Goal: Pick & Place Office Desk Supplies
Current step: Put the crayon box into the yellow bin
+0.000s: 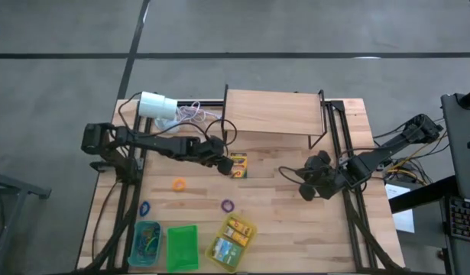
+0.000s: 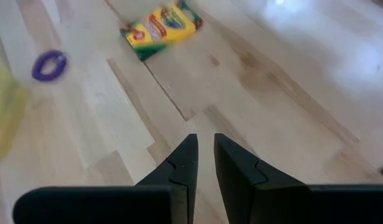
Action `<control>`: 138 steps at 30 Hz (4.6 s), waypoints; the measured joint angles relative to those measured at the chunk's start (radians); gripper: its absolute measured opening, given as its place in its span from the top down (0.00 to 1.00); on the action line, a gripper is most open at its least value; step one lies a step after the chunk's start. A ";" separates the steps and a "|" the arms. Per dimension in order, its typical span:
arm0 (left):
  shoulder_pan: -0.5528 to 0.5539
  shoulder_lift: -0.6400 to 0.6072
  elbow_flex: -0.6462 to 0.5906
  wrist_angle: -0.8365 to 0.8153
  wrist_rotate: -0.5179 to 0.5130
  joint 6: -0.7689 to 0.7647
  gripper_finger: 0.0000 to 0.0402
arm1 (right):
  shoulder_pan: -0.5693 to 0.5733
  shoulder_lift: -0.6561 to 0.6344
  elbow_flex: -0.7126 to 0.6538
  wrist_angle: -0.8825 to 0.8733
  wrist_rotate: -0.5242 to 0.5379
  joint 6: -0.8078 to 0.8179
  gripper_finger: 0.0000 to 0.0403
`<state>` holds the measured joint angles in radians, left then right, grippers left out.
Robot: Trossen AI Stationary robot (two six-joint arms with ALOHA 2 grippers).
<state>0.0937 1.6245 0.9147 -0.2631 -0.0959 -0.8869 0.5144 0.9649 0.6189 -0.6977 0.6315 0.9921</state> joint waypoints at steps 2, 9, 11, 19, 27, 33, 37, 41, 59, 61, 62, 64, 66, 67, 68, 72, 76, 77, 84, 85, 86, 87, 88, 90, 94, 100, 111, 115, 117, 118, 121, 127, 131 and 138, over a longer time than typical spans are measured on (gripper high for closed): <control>0.001 0.000 -0.006 0.016 0.007 0.001 0.49 | -0.001 0.000 0.000 0.036 0.056 -0.031 0.87; 0.003 0.001 -0.007 0.088 0.068 0.084 0.52 | -0.084 0.022 0.000 0.352 0.180 -0.299 0.87; 0.010 0.001 -0.007 0.113 0.098 0.120 0.54 | -0.112 0.049 -0.003 0.456 0.171 -0.413 0.87; 0.022 0.001 -0.010 0.193 0.139 0.178 0.60 | -0.247 0.280 -0.028 0.784 0.019 -0.601 0.87; 0.045 0.001 -0.158 0.291 0.140 0.051 0.60 | -0.436 0.547 -0.038 1.120 -0.284 -0.650 0.87; 0.074 0.001 -0.212 0.321 0.156 -0.063 0.60 | -0.539 0.673 -0.018 1.262 -0.467 -0.665 0.87; 0.074 0.001 -0.213 0.356 0.160 -0.064 0.60 | -0.584 0.748 0.007 1.264 -0.468 -0.686 0.87; 0.076 0.001 -0.213 0.399 0.158 -0.063 0.60 | -0.608 0.838 0.048 1.265 -0.484 -0.702 0.87; 0.076 0.023 -0.213 0.431 0.105 -0.079 0.60 | -0.599 0.876 0.087 1.230 -0.557 -0.696 0.87; 0.076 0.050 -0.214 0.456 0.112 -0.090 0.60 | -0.600 0.878 0.082 1.223 -0.557 -0.682 0.87; 0.076 0.065 -0.213 0.471 0.118 -0.091 0.60 | -0.600 0.879 0.080 1.220 -0.557 -0.679 0.87; 0.078 0.089 -0.211 0.481 0.129 -0.095 0.60 | -0.599 0.879 0.079 1.223 -0.556 -0.675 0.87; 0.079 0.107 -0.203 0.487 0.131 -0.115 0.60 | -0.599 0.879 0.079 1.223 -0.556 -0.677 0.87; 0.081 0.112 -0.199 0.484 0.134 -0.120 0.60 | -0.599 0.879 0.079 1.222 -0.555 -0.678 0.87; 0.082 0.118 -0.192 0.484 0.134 -0.122 0.60 | -0.599 0.879 0.079 1.218 -0.554 -0.678 0.87; 0.082 0.130 -0.172 0.482 0.139 -0.132 0.60 | -0.600 0.879 0.079 1.183 -0.553 -0.678 0.87; 0.082 0.133 -0.166 0.477 0.142 -0.136 0.60 | -0.600 0.879 0.078 1.181 -0.553 -0.678 0.87; 0.082 0.133 -0.166 0.472 0.142 -0.140 0.60 | -0.600 0.879 0.078 1.182 -0.553 -0.678 0.87; 0.082 0.133 -0.166 0.439 0.142 -0.170 0.60 | -0.599 0.879 0.078 1.197 -0.550 -0.682 0.87; 0.082 0.133 -0.163 0.438 0.142 -0.170 0.60 | -0.598 0.879 0.078 1.200 -0.550 -0.682 0.87; 0.082 0.133 -0.160 0.438 0.142 -0.170 0.60 | -0.598 0.879 0.078 1.205 -0.550 -0.684 0.87; 0.080 0.133 -0.157 0.438 0.142 -0.170 0.60 | -0.597 0.879 0.078 1.207 -0.551 -0.686 0.87; 0.079 0.137 -0.152 0.438 0.142 -0.170 0.60 | -0.597 0.879 0.078 1.207 -0.551 -0.686 0.87; 0.076 0.151 -0.139 0.438 0.142 -0.169 0.60 | -0.597 0.879 0.078 1.207 -0.551 -0.689 0.87; 0.069 0.199 -0.103 0.420 0.148 -0.165 0.60 | -0.597 0.879 0.078 1.207 -0.551 -0.689 0.87; 0.070 0.223 -0.065 0.369 0.159 -0.160 0.60 | -0.597 0.879 0.078 1.201 -0.552 -0.690 0.87; 0.070 0.222 -0.061 0.363 0.159 -0.158 0.60 | -0.597 0.968 0.083 1.238 -0.547 -0.656 0.87; 0.070 0.222 -0.061 0.362 0.159 -0.158 0.60 | -0.597 0.985 0.084 1.236 -0.547 -0.655 0.87; 0.070 0.222 -0.061 0.363 0.159 -0.158 0.60 | -0.597 0.981 0.084 1.227 -0.547 -0.655 0.87; 0.070 0.222 -0.061 0.363 0.159 -0.158 0.60 | -0.597 0.974 0.083 1.224 -0.548 -0.655 0.87; 0.070 0.222 -0.061 0.363 0.159 -0.158 0.60 | -0.597 0.945 0.082 1.196 -0.552 -0.655 0.87; 0.070 0.223 -0.061 0.367 0.159 -0.158 0.60 | -0.597 0.889 0.080 1.112 -0.554 -0.654 0.87; 0.070 0.223 -0.061 0.370 0.160 -0.158 0.60 | -0.597 0.888 0.079 1.112 -0.555 -0.651 0.87; 0.070 0.226 -0.063 0.404 0.160 -0.158 0.60 | -0.597 0.890 0.079 1.112 -0.554 -0.651 0.87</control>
<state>0.1635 1.8503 0.8516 0.1407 0.0643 -1.0447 -0.0830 1.8545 0.6983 0.4145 0.0771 0.3408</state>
